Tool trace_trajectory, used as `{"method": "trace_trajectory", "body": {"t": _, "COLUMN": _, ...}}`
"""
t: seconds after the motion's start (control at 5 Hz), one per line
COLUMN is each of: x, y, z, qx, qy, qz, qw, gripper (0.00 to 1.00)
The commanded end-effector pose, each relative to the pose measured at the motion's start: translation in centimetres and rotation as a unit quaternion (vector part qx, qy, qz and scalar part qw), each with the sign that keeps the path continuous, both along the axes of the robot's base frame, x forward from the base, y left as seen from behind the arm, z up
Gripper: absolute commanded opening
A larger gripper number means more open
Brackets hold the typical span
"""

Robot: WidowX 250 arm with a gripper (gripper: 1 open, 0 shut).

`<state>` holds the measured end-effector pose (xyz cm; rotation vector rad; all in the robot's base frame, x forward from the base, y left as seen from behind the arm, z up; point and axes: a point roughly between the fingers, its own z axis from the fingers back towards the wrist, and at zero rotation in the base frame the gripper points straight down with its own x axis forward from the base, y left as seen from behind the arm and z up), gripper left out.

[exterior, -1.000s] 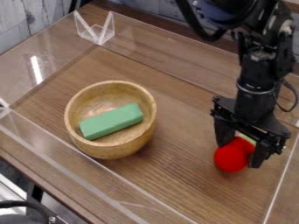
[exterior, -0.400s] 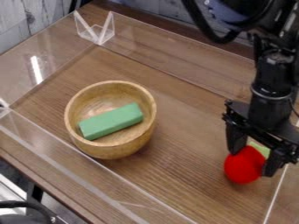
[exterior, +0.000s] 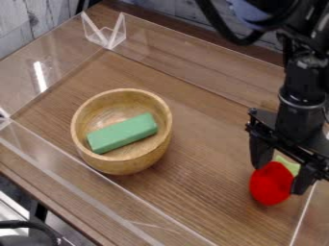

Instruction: Move the red fruit to the right side of the table

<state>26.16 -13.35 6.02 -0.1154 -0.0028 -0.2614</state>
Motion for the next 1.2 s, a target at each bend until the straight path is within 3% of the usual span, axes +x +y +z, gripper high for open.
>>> {"method": "trace_trajectory", "body": {"t": 0.0, "x": 0.7, "y": 0.9, "z": 1.6, "qx": -0.009, "qy": -0.030, "qz": 0.013, "qw": 0.9994, "gripper": 1.00}}
{"method": "trace_trajectory", "body": {"t": 0.2, "x": 1.1, "y": 1.7, "z": 1.9, "qx": -0.008, "qy": -0.037, "qz": 0.022, "qw": 0.9990, "gripper": 1.00}}
{"method": "trace_trajectory", "body": {"t": 0.6, "x": 0.4, "y": 3.7, "z": 5.3, "qx": 0.002, "qy": -0.063, "qz": 0.079, "qw": 0.9949, "gripper": 1.00}}
{"method": "trace_trajectory", "body": {"t": 0.8, "x": 0.8, "y": 7.3, "z": 7.2, "qx": 0.008, "qy": -0.086, "qz": 0.086, "qw": 0.9926, "gripper": 1.00}}
{"method": "trace_trajectory", "body": {"t": 1.0, "x": 0.8, "y": 7.3, "z": 7.5, "qx": 0.003, "qy": -0.090, "qz": 0.076, "qw": 0.9931, "gripper": 1.00}}
